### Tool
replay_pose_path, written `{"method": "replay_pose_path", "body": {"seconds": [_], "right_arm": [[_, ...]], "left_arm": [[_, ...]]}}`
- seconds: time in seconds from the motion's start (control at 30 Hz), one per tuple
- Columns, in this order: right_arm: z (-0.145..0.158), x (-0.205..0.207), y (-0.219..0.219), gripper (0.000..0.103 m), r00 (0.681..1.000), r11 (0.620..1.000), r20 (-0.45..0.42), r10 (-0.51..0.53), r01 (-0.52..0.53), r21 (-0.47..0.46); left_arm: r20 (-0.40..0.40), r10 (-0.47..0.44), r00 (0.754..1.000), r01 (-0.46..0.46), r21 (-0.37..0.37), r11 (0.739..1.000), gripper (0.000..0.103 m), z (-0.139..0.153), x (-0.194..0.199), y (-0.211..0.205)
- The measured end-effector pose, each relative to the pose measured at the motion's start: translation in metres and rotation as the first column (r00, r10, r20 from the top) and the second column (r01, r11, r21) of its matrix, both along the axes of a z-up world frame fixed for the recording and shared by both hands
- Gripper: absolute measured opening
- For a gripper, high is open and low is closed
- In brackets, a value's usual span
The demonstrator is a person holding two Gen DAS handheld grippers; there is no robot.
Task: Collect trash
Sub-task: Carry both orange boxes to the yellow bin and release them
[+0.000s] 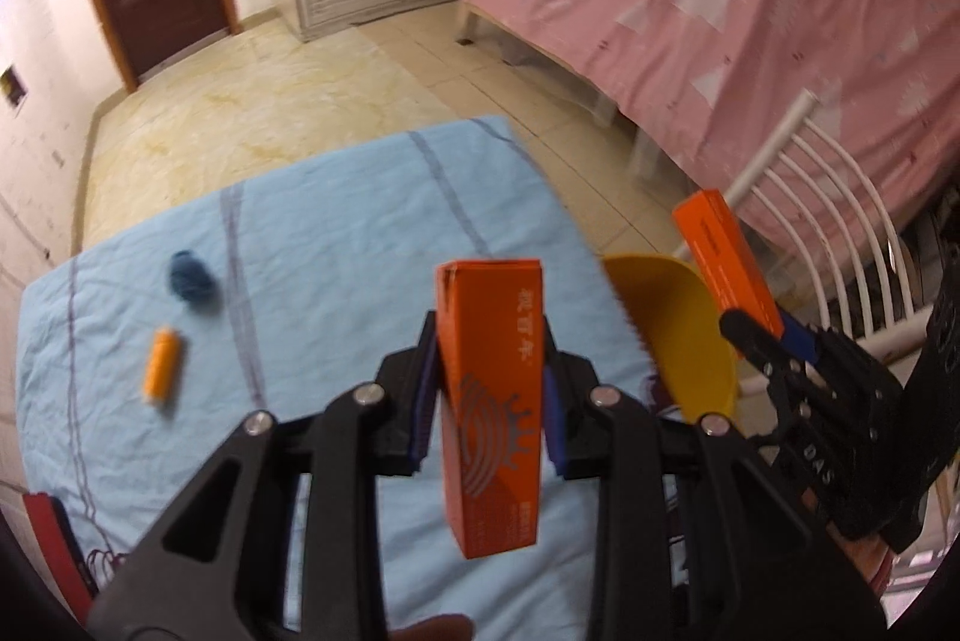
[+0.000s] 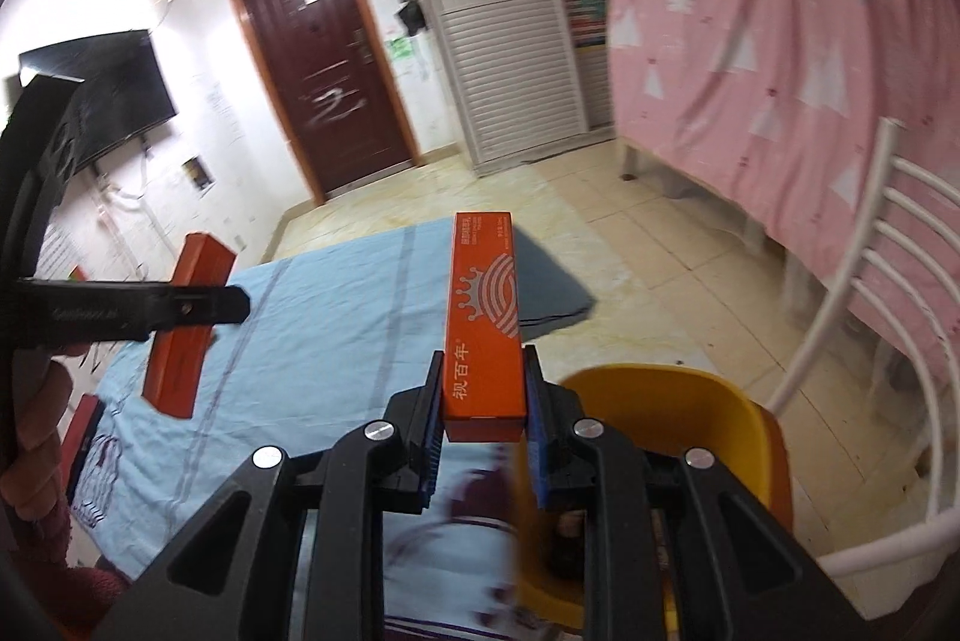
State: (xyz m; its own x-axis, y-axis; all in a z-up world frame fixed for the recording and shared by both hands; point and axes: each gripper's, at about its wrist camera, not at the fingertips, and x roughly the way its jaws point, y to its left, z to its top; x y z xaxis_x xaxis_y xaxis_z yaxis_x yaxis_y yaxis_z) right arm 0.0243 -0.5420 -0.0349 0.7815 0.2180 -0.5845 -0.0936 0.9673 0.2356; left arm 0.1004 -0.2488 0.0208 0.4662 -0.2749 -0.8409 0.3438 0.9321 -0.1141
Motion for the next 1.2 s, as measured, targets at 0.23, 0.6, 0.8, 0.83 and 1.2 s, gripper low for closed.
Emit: {"method": "replay_pose_path", "body": {"seconds": [0.23, 0.6, 0.8, 0.83, 1.2], "right_arm": [[-0.013, -0.004, -0.040, 0.017, 0.998, 0.998, -0.024, -0.064, 0.065, 0.013], [-0.060, 0.014, -0.068, 0.017, 0.989, 0.995, -0.128, -0.079, 0.087, 0.056], [-0.073, 0.023, -0.075, 0.017, 0.982, 0.993, -0.171, -0.086, 0.098, 0.067], [-0.074, 0.023, -0.076, 0.018, 0.981, 0.992, -0.172, -0.090, 0.103, 0.068], [-0.072, 0.022, -0.074, 0.026, 0.981, 0.991, -0.165, -0.103, 0.115, 0.068]], "left_arm": [[-0.030, -0.098, 0.995, 0.098, 0.008, 0.995, 0.028, -0.013, -0.006, -0.056], [-0.086, -0.204, 0.975, 0.199, -0.065, 0.978, 0.028, -0.033, -0.003, -0.134], [-0.126, -0.204, 0.971, 0.197, -0.067, 0.978, 0.050, -0.045, 0.003, -0.148], [-0.137, -0.198, 0.971, 0.189, -0.076, 0.979, 0.060, -0.047, 0.006, -0.148], [-0.169, -0.136, 0.976, 0.122, -0.093, 0.988, 0.071, -0.050, 0.016, -0.124]]}}
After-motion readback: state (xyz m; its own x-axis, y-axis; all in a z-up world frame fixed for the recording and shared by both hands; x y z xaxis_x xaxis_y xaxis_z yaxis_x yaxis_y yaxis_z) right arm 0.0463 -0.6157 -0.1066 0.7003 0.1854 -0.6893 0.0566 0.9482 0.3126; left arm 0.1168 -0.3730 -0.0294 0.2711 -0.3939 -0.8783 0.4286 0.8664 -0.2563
